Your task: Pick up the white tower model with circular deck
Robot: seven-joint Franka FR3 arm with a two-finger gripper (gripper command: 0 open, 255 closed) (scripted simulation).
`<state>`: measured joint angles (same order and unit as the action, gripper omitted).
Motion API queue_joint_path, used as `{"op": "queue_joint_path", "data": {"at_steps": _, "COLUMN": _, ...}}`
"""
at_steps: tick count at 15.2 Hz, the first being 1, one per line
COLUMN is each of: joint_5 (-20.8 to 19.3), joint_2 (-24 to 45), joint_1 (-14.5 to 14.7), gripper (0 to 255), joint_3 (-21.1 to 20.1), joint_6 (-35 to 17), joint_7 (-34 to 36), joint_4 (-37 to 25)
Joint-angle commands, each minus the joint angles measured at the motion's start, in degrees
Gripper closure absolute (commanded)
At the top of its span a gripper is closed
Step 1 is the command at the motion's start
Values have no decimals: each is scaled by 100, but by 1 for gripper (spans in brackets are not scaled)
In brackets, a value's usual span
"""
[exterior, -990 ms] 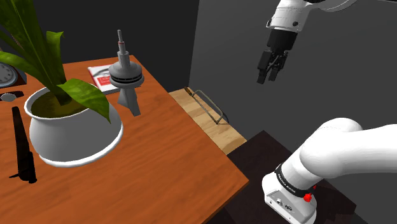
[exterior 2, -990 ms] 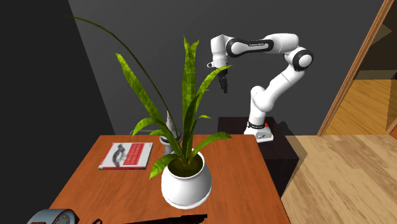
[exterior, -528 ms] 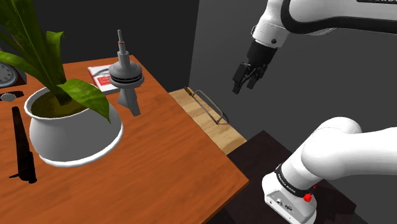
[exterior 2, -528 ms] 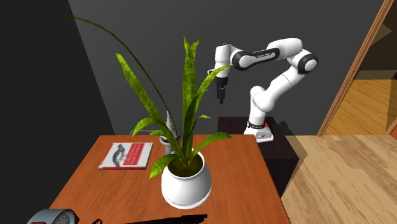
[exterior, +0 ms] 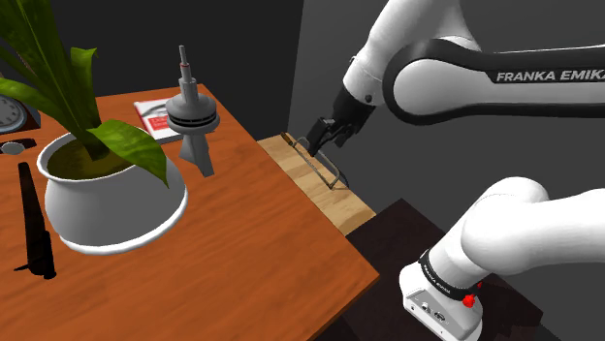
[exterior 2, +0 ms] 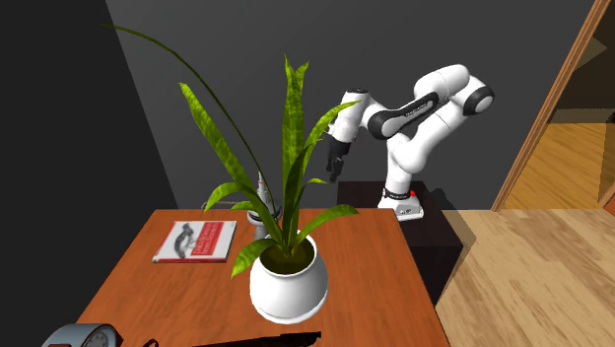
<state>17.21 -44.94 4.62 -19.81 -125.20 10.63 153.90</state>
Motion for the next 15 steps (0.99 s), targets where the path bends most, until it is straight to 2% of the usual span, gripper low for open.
{"op": "queue_joint_path", "data": {"at_steps": 1, "joint_5": 30, "joint_2": 202, "joint_1": -33, "gripper": 0, "joint_3": -363, "joint_6": -678, "joint_7": 253, "joint_4": 74}}
{"op": "queue_joint_path", "data": {"at_steps": 5, "joint_5": -131, "joint_2": 809, "joint_1": -345, "gripper": 0, "joint_3": -1285, "joint_6": -1944, "joint_7": 955, "joint_4": -3}}
{"op": "queue_joint_path", "data": {"at_steps": 8, "joint_5": -523, "joint_2": 1282, "joint_1": -932, "gripper": 0, "joint_3": -2170, "joint_6": -2803, "joint_7": 1651, "joint_4": -192}}
{"op": "queue_joint_path", "data": {"at_steps": 11, "joint_5": -1148, "joint_2": 1635, "joint_1": -1959, "gripper": 0, "joint_3": -3347, "joint_6": -3520, "joint_7": 2515, "joint_4": -493}}
{"op": "queue_joint_path", "data": {"at_steps": 15, "joint_5": -1914, "joint_2": 1621, "joint_1": -3916, "gripper": 0, "joint_3": -5339, "joint_6": -4205, "joint_7": 3652, "joint_4": -1064}}
